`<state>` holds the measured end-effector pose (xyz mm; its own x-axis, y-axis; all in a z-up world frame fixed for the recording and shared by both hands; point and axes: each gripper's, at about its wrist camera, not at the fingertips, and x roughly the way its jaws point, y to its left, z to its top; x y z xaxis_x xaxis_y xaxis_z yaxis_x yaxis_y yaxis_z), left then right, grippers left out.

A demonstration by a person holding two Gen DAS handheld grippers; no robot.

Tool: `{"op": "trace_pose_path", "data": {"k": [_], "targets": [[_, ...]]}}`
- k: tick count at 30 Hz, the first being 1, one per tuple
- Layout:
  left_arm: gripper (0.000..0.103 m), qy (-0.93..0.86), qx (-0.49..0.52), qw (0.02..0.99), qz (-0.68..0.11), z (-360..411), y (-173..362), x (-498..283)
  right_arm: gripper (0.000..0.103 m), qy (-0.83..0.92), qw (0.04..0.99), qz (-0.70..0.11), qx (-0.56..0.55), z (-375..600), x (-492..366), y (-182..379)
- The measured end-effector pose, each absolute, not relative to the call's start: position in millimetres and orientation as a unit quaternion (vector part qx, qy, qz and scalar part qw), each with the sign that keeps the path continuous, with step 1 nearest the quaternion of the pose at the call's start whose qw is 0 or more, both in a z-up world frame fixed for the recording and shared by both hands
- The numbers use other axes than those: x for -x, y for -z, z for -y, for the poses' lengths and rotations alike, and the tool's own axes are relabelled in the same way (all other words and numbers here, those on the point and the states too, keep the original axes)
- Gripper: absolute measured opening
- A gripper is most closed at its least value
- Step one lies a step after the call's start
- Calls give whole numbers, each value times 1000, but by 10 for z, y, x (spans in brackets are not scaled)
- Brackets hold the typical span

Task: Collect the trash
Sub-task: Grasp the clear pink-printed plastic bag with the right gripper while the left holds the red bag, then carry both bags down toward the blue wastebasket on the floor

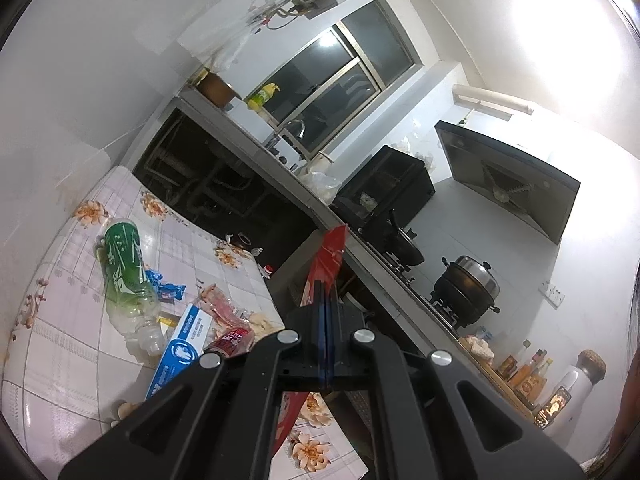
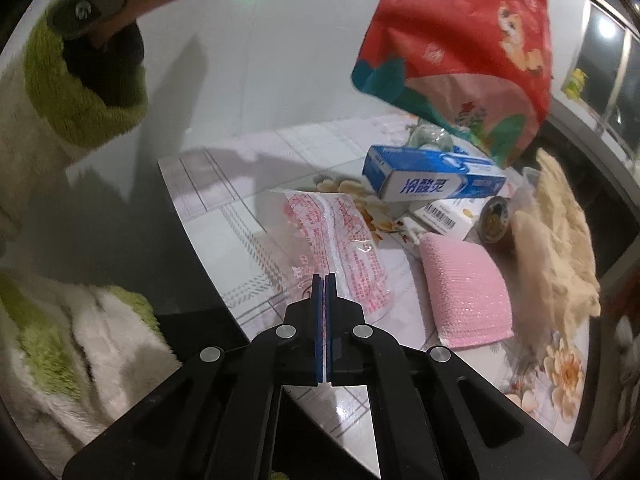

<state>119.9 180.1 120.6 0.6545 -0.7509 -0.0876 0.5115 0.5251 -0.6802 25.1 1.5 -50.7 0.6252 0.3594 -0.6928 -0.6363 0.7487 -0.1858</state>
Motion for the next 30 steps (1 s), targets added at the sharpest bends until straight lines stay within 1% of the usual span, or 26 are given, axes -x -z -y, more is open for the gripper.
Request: {"op": "trace_pose_path", "data": {"k": [15,30], "targets": [[0,381,294,860,-168,-1647,-1459,-1013,0,-252,907,-301,153,248,-53,246],[0,398,282,858,-159,-1469,-1536,-991,0,-194,936,-281,90,665,70,66]]}}
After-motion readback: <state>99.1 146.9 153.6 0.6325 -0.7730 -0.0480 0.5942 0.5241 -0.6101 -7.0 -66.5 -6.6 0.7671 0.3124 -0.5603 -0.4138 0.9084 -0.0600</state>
